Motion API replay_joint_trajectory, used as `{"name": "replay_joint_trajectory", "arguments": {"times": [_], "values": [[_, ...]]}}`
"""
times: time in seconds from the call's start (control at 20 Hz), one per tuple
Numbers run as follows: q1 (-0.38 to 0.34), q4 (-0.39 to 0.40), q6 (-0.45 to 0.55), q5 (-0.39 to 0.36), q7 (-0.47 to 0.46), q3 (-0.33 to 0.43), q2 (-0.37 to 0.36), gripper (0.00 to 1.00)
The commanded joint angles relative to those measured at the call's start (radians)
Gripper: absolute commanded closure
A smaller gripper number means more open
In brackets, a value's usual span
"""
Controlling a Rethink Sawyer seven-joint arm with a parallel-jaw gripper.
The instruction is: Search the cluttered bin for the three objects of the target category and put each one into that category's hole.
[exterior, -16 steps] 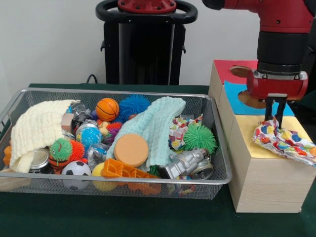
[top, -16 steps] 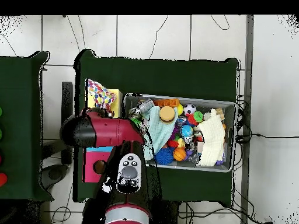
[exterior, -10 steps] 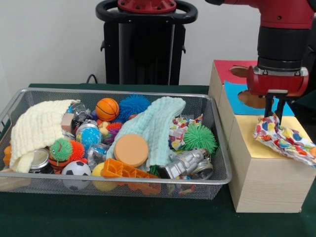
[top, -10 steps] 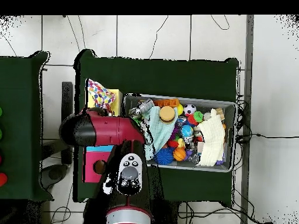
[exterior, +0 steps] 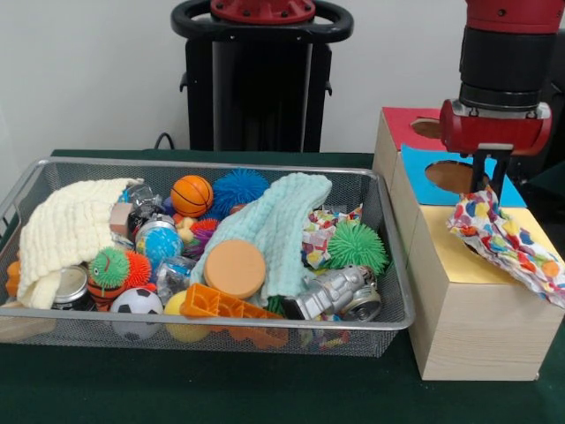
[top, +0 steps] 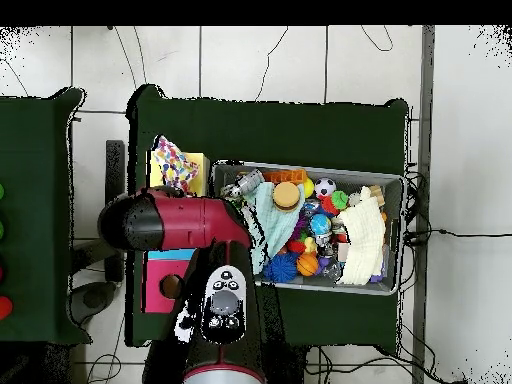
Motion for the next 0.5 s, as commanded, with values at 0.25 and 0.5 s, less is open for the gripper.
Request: {"name": "replay_joint_trajectory", "arguments": {"times": [0.25,0.5], "values": [[-0.040,0.018,0.099,-0.062,0.004,0.081,0.005,1.00],[-0.035,0.009,0.053,-0.067,0.023,0.086,0.046,1.00]]}}
